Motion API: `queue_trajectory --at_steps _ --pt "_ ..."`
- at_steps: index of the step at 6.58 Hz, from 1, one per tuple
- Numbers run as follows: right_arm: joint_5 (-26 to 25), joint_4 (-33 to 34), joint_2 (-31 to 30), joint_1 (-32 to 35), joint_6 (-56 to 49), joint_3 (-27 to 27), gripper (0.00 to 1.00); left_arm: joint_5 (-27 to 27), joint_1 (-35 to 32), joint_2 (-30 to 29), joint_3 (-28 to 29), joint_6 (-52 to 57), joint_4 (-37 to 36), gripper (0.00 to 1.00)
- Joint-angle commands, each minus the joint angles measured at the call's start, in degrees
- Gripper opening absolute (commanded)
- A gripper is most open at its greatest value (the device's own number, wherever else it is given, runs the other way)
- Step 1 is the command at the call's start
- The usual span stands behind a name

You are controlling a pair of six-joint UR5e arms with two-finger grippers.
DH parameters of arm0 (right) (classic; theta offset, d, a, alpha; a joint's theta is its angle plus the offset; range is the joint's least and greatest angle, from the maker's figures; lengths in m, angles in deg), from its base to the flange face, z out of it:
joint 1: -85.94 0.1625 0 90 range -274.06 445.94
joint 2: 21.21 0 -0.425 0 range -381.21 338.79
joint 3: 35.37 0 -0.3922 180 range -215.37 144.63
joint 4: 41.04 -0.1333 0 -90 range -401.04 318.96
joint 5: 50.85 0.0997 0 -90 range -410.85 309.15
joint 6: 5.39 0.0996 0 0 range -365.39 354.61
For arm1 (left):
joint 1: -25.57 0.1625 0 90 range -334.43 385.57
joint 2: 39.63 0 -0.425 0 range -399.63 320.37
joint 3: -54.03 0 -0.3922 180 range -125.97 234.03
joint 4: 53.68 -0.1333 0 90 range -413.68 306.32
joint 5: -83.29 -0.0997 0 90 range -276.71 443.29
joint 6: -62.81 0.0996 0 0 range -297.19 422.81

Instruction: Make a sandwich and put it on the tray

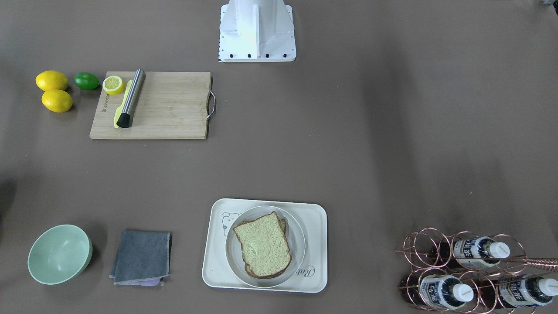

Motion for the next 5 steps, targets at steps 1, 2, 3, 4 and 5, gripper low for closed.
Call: queue_trajectory --at_steps 1,2,3,4,5 --pt "0.1 0.1 0.0 0.0 0.0 0.2 1.0 0.0 -0.1 0.0 -0.1 -0.1 0.0 0.97" --pt "0.0 0.1 0.0 -0.2 0.1 -0.1 1.0 0.0 -0.1 -0.1 0.2 -0.1 -0.2 0.97" --pt "0.0 0.1 -0.1 -0.2 0.1 -0.1 1.0 0.0 -0.1 -0.3 0.4 -0.2 -1.2 0.97" --pt "0.0 0.8 0.0 -0.2 0.1 0.4 1.0 0.0 0.0 -0.5 -0.1 -0.1 -3.3 0.97" --pt "-0.4 3.2 1.3 -0.2 0.0 0.3 1.0 0.1 0.2 -1.0 0.1 -0.4 -3.3 0.97"
